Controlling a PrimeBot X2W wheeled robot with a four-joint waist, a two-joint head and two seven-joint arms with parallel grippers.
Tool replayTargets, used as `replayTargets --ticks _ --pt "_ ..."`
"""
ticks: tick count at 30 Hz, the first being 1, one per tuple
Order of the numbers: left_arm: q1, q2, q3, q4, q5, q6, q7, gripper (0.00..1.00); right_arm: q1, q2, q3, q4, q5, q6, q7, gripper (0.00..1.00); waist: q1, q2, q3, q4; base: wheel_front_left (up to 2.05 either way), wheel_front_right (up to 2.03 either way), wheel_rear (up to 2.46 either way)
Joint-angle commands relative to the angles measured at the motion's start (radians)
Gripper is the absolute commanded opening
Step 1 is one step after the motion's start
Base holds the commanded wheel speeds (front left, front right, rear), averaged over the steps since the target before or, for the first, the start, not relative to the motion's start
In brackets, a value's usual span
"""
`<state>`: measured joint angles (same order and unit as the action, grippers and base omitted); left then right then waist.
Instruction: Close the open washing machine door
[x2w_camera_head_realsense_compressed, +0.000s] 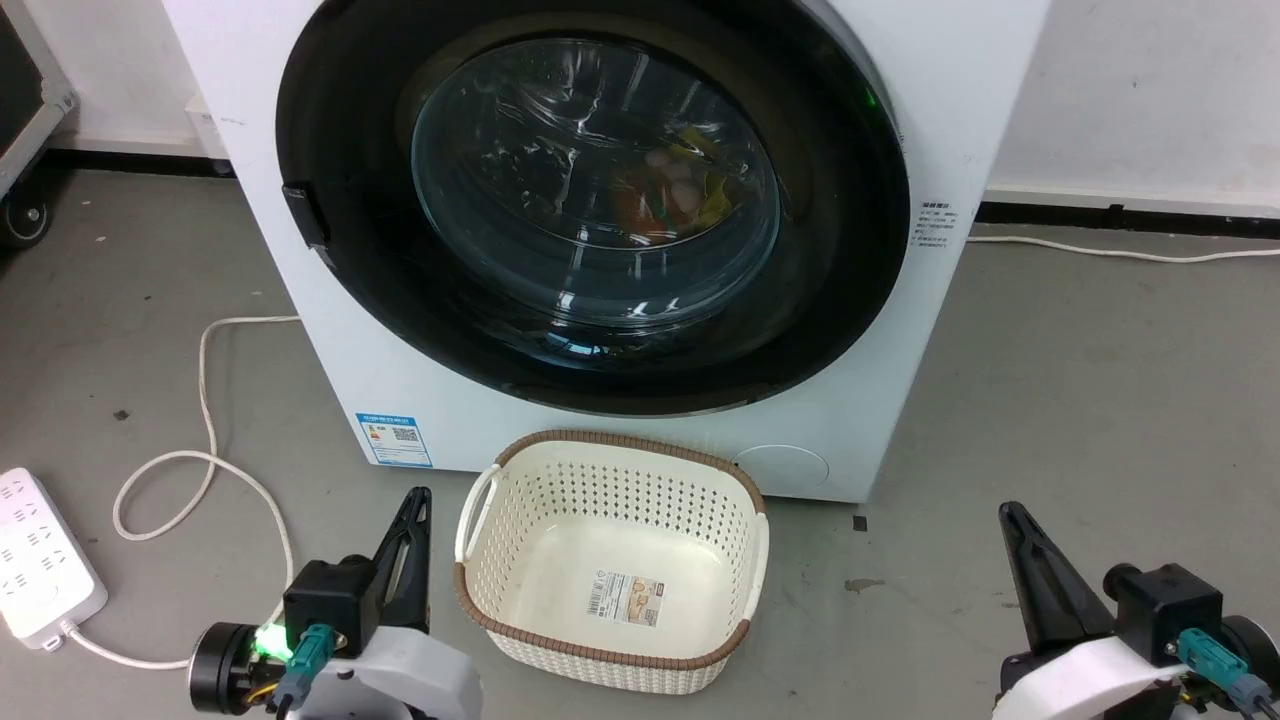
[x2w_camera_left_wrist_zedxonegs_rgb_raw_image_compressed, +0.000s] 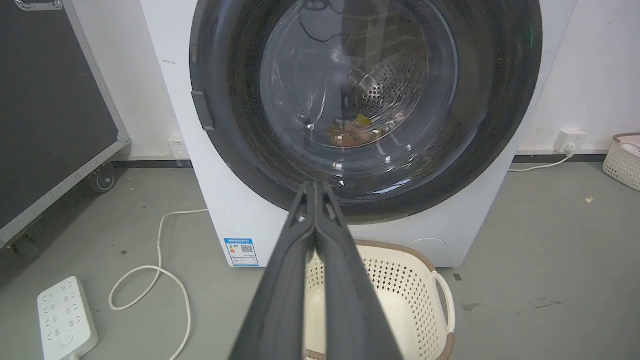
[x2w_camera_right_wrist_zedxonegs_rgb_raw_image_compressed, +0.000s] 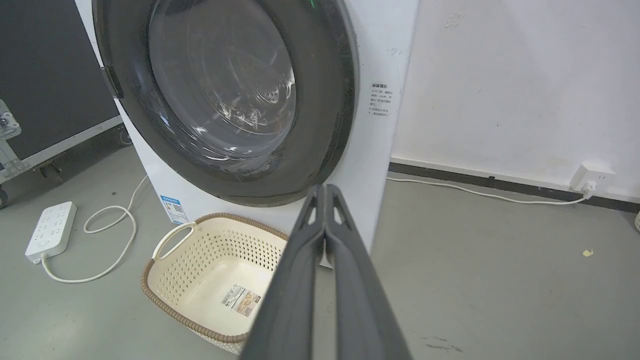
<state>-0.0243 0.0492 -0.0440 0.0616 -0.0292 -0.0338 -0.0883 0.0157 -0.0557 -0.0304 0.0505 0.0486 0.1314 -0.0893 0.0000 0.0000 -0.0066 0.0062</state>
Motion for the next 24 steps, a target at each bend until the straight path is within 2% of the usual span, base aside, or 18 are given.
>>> replayTargets --ticks 1,24 --pt "0.011 0.001 0.006 -0.007 0.006 0.005 0.004 0.0 -0.01 0.004 0.002 -0.01 -0.009 -0.001 0.005 0.0 0.0 0.0 0.0 0.0 0.0 0.0 0.0" --pt "0.019 0.001 0.027 -0.038 0.019 0.021 0.052 0.0 -0.013 0.005 0.018 -0.033 -0.031 -0.001 0.052 0.0 0.0 0.0 0.004 -0.004 0.0 0.0 0.0"
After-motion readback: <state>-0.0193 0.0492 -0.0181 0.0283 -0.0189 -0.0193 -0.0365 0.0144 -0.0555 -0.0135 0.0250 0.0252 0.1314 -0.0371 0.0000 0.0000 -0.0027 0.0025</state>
